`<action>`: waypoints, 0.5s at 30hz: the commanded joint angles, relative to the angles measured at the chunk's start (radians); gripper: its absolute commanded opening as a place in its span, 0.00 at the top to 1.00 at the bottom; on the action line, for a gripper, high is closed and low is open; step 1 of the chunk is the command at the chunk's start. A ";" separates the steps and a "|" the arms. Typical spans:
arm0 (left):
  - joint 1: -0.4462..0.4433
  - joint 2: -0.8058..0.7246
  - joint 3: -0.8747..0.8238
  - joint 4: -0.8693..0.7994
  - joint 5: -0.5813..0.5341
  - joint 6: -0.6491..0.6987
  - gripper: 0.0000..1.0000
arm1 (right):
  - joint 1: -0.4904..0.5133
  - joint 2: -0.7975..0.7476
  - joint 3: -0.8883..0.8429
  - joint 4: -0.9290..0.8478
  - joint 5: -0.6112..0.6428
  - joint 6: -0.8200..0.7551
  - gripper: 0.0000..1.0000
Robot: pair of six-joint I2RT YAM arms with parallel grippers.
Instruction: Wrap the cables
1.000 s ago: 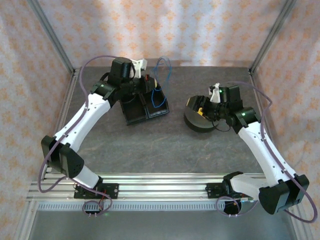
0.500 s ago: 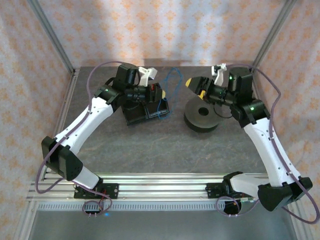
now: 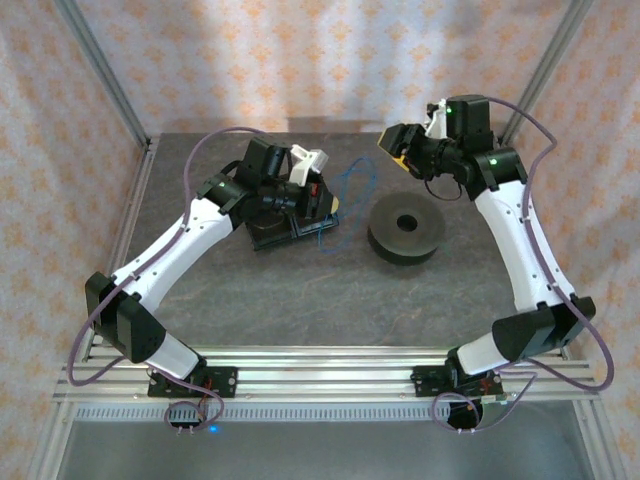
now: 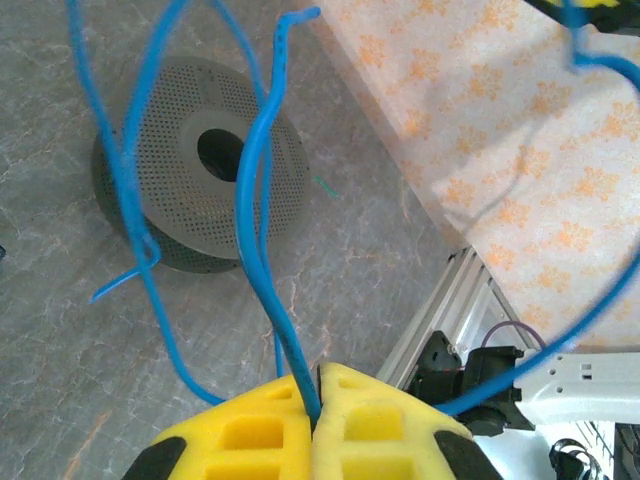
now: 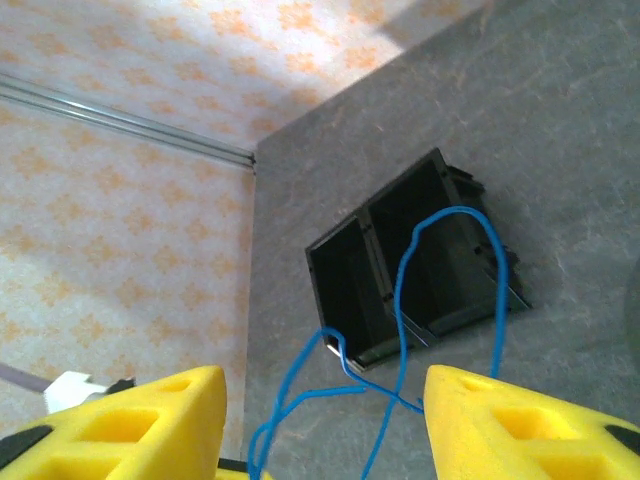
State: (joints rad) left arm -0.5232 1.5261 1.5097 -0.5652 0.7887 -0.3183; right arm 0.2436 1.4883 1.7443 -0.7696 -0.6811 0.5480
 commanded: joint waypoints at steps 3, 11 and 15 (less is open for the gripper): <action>-0.021 -0.031 -0.010 -0.024 0.012 0.041 1.00 | 0.001 0.040 0.028 -0.025 -0.196 -0.023 0.45; -0.040 -0.015 -0.005 -0.032 0.014 0.051 1.00 | 0.005 0.050 -0.054 0.034 -0.290 -0.005 0.40; -0.046 -0.011 -0.003 -0.033 0.014 0.054 1.00 | 0.016 0.064 -0.059 0.004 -0.310 -0.033 0.44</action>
State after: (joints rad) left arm -0.5602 1.5261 1.5097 -0.5873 0.7891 -0.2859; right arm 0.2462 1.5406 1.6920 -0.7712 -0.9333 0.5442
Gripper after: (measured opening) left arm 0.050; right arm 0.587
